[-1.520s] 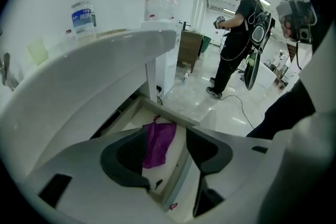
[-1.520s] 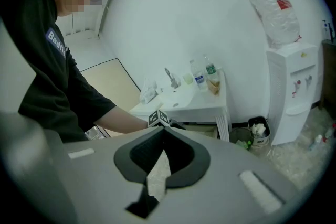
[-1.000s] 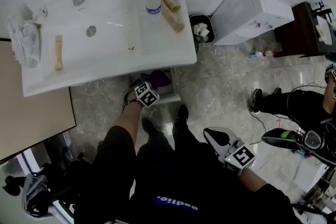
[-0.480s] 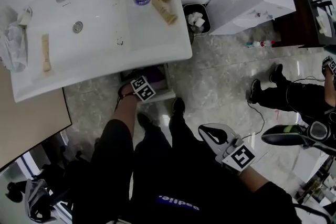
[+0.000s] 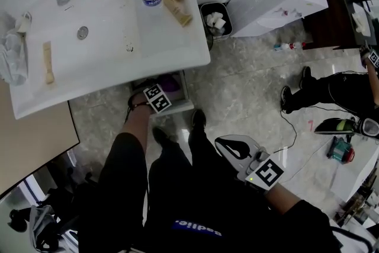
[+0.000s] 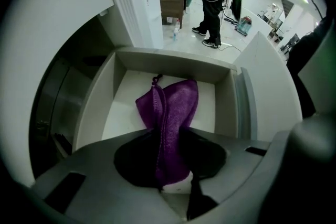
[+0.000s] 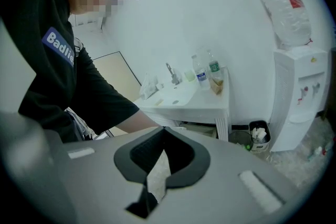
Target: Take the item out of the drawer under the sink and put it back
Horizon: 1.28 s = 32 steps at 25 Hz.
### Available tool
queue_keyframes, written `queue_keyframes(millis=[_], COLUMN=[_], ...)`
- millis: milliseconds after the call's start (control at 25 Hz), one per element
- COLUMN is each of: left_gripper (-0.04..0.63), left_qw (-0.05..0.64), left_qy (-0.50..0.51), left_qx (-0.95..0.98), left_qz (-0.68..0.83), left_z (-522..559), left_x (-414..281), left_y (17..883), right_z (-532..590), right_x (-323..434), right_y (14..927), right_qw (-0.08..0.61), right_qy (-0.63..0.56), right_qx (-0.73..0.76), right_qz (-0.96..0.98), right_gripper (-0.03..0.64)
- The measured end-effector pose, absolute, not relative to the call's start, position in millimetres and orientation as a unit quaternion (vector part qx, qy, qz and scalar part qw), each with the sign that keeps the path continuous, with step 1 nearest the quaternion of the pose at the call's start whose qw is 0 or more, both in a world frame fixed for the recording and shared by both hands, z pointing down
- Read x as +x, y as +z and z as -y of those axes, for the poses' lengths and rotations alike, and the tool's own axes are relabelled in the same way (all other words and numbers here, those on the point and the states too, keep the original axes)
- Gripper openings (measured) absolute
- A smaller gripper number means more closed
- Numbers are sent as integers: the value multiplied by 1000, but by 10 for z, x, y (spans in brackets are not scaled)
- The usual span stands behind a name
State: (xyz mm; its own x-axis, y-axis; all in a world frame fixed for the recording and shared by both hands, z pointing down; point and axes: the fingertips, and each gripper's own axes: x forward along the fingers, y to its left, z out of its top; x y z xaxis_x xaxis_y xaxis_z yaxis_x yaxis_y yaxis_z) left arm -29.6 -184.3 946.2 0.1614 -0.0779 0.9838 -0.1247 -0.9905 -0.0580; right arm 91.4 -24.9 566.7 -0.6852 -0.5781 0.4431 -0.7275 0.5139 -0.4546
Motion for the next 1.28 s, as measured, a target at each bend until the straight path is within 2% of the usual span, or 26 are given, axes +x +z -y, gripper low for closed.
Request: queue_keyframes(millis=[400,680,1040,1280], left_gripper=[104,104,103,100], left_qw=[9,15,85,127], left_qy=[640,591,516,426], left_qx=[764,795,820,848], left_qz=[84,135,231,288], left_z=[1756,1680,1502,1311], left_x=[-358,-354,-688,-730], left_y=[8850,8110,7376,6850], right_z=[227,229,251,254], right_x=[819,812,607,474], right_y=[5394,5104,4792,4650], right_qw=[97,83,95,104], right_qy=[293,270,227,208], right_qx=[382,393,379,367], right_qz=[871,875,892,901], right_gripper=[2,2,2,2])
